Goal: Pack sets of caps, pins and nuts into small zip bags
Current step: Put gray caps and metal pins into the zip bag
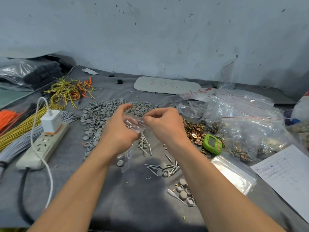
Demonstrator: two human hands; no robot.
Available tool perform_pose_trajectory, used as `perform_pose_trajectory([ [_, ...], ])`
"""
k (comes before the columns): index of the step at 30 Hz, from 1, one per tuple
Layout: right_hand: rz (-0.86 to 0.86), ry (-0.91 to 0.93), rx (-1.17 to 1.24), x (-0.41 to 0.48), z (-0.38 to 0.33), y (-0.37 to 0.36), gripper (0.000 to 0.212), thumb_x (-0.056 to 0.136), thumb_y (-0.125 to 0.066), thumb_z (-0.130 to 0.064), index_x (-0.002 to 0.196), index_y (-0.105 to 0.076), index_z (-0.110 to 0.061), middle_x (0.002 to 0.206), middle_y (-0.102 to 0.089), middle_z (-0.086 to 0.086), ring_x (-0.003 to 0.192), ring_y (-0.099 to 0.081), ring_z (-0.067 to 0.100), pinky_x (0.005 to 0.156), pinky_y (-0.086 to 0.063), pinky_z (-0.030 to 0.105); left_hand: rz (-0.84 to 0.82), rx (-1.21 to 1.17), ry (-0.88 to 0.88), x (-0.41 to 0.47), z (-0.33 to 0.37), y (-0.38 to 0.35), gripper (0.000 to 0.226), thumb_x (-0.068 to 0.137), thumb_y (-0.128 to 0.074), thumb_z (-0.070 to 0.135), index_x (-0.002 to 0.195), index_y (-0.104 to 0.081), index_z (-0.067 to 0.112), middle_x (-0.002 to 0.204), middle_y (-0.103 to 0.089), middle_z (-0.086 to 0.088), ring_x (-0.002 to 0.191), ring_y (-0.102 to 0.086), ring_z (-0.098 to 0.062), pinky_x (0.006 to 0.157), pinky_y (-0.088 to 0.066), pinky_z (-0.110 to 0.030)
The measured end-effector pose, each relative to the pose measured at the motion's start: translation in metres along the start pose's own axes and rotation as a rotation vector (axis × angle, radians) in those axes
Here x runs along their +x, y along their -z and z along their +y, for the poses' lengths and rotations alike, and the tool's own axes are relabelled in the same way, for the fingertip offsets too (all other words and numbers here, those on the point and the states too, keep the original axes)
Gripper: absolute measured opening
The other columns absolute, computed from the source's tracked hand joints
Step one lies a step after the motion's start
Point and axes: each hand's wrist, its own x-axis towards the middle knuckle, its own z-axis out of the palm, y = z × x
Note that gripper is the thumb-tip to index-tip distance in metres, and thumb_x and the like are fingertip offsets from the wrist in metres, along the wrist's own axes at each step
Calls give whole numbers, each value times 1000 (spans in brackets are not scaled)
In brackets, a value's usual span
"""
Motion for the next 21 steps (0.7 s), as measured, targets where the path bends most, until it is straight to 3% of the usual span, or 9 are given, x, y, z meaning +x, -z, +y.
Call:
perform_pose_trajectory([
  [3, 34, -30, -77, 4, 0, -6, 21, 88, -71, -16, 74, -80, -29, 69, -74, -16, 52, -62, -6, 44, -43, 10, 158, -173, 37, 4, -6, 15, 91, 67, -86, -6, 138, -51, 39, 105, -71, -1, 84, -70, -17, 64, -55, -32],
  [5, -41, -33, -294, 6, 3, -12, 20, 89, -69, -15, 78, -78, -28, 88, -77, -9, 70, -70, 5, 66, -60, 25, 264, -221, 51, 6, -9, 24, 91, 68, -86, -5, 137, -49, 41, 111, -70, -3, 90, -70, -19, 73, -59, -37],
  [7, -146, -42, -580, 7, 6, -18, 21, 89, -68, -11, 83, -75, -30, 99, -76, -4, 90, -70, 18, 87, -60, 39, 361, -214, 45, 6, -10, 31, 92, 69, -85, -4, 138, -47, 44, 111, -69, 1, 94, -70, -20, 78, -59, -41],
  [11, -305, 4, -920, 7, 18, -27, 19, 92, -65, -13, 111, -70, -18, 109, -73, 5, 102, -68, 28, 94, -55, 43, 469, -162, 14, 6, -12, 41, 95, 70, -84, -3, 142, -44, 44, 94, -69, 13, 82, -69, -7, 61, -52, -30],
  [15, -303, 55, -969, 5, 22, -32, 19, 94, -66, -19, 112, -67, -13, 109, -72, 9, 104, -67, 32, 88, -51, 41, 420, -66, 22, 3, -11, 42, 93, 73, -82, -2, 143, -42, 45, 93, -67, 15, 82, -68, -15, 62, -58, -42],
  [19, -245, 73, -955, 6, 19, -32, 15, 94, -65, -15, 105, -73, -21, 105, -75, 4, 101, -69, 29, 89, -50, 38, 264, 35, 31, 0, -11, 37, 88, 75, -86, 6, 141, -43, 45, 95, -68, 15, 79, -67, -16, 62, -52, -35],
  [21, -163, 59, -793, 10, 16, -27, 16, 96, -65, -17, 96, -76, -28, 102, -77, 0, 95, -71, 24, 89, -56, 38, 139, 123, 32, -3, -11, 31, 83, 76, -85, 11, 140, -45, 44, 100, -69, 12, 79, -65, -15, 63, -49, -31],
])
